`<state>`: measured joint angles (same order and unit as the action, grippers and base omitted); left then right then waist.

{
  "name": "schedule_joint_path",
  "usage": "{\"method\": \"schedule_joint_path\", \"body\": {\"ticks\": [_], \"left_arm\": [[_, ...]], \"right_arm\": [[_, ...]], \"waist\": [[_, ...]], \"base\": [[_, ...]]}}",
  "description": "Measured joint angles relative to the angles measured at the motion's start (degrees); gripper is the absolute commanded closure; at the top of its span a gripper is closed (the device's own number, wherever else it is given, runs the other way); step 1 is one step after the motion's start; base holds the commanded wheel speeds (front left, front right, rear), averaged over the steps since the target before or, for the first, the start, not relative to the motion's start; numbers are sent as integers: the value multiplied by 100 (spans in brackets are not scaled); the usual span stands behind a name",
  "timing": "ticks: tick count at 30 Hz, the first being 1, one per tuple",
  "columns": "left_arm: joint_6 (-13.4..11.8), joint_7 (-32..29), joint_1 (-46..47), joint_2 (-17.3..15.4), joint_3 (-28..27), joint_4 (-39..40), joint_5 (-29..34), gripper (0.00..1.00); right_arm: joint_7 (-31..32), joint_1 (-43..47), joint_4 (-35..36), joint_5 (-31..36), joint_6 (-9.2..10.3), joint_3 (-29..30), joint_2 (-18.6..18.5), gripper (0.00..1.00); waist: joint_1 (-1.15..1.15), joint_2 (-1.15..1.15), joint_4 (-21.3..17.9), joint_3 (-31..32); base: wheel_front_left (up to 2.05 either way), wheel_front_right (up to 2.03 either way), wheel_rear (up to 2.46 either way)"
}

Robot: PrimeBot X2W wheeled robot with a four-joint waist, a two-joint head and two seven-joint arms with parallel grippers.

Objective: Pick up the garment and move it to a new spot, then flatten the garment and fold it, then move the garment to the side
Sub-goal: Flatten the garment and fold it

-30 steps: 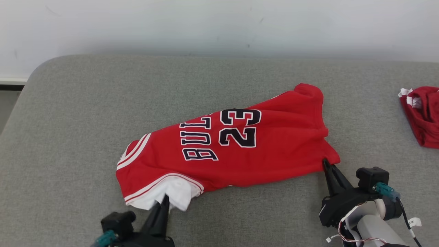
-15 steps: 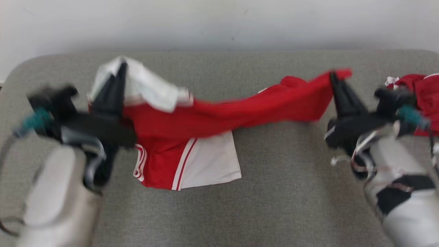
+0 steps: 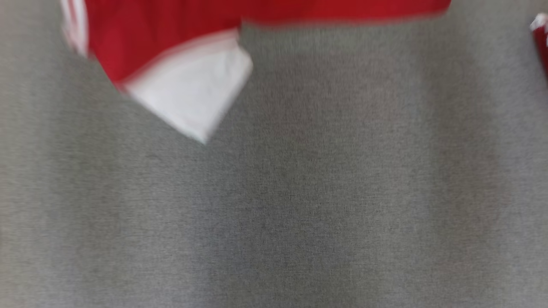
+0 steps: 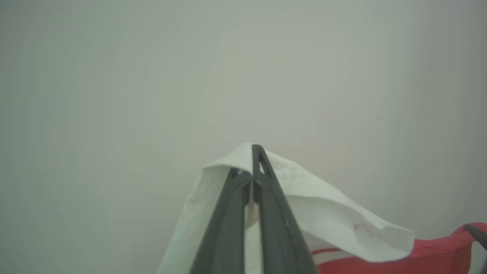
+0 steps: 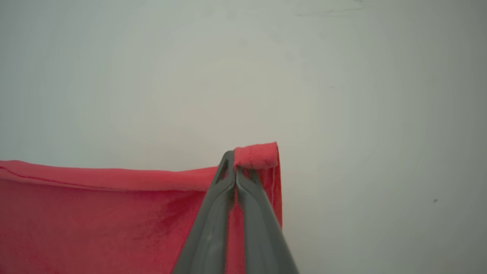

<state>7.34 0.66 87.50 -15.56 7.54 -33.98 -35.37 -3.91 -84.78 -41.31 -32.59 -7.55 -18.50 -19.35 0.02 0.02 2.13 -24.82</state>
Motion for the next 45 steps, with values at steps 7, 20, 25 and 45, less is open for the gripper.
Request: {"method": "schedule_joint_path", "body": {"ticks": [7, 20, 25, 45], "left_arm": [[-29, 30, 1747, -143, 308, -1043, 466, 100], [-16, 423, 3160, -18, 666, -2334, 677, 100], [11, 623, 3172, -20, 817, -2601, 658, 100], [15, 948, 3144, -85, 1457, -2764, -3, 100]], "right_arm": [[114, -1606, -787, 110, 0, -64, 67, 100], [-175, -2980, -1912, 335, 0, -220, 146, 100], [-314, -3008, -2150, 333, 0, -383, 235, 100], [-631, -3320, -2544, 127, 0, -959, 319, 100]], "waist": [[0, 0, -97, -666], [-2, -1, -160, -1202], [-1, -1, -139, -1333], [-3, -2, -118, -1263]], "base": [[0, 0, 0], [0, 0, 0], [0, 0, 0], [0, 0, 0]]}}
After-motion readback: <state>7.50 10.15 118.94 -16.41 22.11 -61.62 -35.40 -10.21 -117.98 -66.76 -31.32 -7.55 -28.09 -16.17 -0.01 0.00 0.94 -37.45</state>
